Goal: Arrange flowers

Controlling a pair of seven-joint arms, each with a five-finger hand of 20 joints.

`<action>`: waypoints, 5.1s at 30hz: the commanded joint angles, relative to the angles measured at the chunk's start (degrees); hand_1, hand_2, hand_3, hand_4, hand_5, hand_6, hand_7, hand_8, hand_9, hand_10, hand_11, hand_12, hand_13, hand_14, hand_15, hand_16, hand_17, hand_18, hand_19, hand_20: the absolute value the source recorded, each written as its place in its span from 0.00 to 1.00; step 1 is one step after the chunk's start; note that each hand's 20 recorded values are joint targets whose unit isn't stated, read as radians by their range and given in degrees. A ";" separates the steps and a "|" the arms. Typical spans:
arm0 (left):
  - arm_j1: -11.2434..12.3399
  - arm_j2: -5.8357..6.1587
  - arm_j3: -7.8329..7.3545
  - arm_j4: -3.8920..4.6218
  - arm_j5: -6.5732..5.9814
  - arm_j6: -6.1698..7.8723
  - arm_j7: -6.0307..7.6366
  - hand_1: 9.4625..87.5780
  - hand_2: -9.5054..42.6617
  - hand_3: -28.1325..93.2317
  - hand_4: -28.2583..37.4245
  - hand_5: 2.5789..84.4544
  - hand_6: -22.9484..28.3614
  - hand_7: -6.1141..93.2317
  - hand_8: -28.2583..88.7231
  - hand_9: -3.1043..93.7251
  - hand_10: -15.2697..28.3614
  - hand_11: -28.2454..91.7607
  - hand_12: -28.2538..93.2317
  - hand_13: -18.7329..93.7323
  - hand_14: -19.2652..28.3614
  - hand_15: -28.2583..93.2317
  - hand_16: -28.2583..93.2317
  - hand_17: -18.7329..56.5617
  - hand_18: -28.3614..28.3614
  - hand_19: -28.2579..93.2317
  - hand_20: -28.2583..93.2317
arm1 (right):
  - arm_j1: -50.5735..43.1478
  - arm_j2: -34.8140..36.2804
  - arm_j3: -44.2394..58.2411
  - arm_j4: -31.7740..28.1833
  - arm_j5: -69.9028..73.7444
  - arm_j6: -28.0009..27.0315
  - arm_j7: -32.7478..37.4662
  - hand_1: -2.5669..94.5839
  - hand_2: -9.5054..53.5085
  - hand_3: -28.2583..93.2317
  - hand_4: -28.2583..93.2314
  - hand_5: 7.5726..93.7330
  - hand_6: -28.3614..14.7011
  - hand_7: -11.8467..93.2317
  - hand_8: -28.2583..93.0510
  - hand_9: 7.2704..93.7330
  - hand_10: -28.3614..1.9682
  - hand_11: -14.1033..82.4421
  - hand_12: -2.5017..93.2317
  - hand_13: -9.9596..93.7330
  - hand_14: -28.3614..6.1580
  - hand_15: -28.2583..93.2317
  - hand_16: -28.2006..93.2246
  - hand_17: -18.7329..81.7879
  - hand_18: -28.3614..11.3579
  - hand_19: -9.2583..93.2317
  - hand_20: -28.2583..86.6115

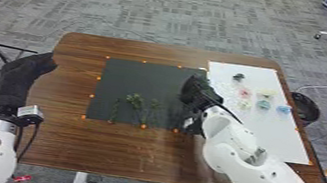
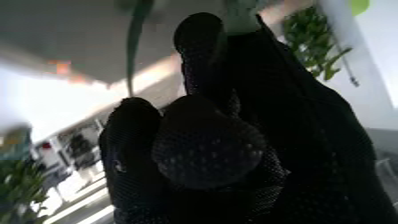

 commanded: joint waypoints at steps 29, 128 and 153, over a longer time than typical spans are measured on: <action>-0.02 0.06 0.45 -0.12 0.02 -1.74 -0.79 0.20 0.17 0.83 0.06 0.60 0.51 0.20 0.18 0.53 0.67 0.39 0.35 0.49 0.78 0.41 0.26 0.30 0.73 0.32 0.37 | 0.29 -5.49 -0.86 5.97 3.57 1.54 1.72 0.64 0.00 0.62 0.23 0.83 0.52 0.30 0.41 1.00 0.60 0.34 0.34 1.00 0.76 0.68 0.47 0.89 0.51 0.99 0.59; 0.06 0.63 0.03 -0.14 0.13 -2.59 -1.22 0.21 0.18 0.82 0.08 0.59 0.51 0.20 0.18 0.52 0.67 0.39 0.35 0.49 0.78 0.40 0.26 0.30 0.73 0.31 0.37 | -9.30 11.66 16.50 -1.09 -9.26 4.35 -3.87 0.40 0.00 0.74 0.17 0.68 0.53 0.33 0.20 0.83 0.43 0.37 0.27 0.94 0.68 0.66 0.55 0.77 0.33 1.00 0.70; 0.65 -0.81 -0.67 -0.46 0.09 -2.03 -0.28 0.20 0.17 0.83 0.07 0.59 0.50 0.20 0.18 0.52 0.66 0.39 0.35 0.49 0.78 0.40 0.26 0.30 0.73 0.31 0.37 | -10.25 15.46 16.29 6.47 -17.50 -1.43 -7.79 0.42 0.00 0.74 0.16 0.64 0.57 0.30 0.20 0.76 0.45 0.35 0.26 0.90 0.67 0.68 0.54 0.73 0.31 1.00 0.68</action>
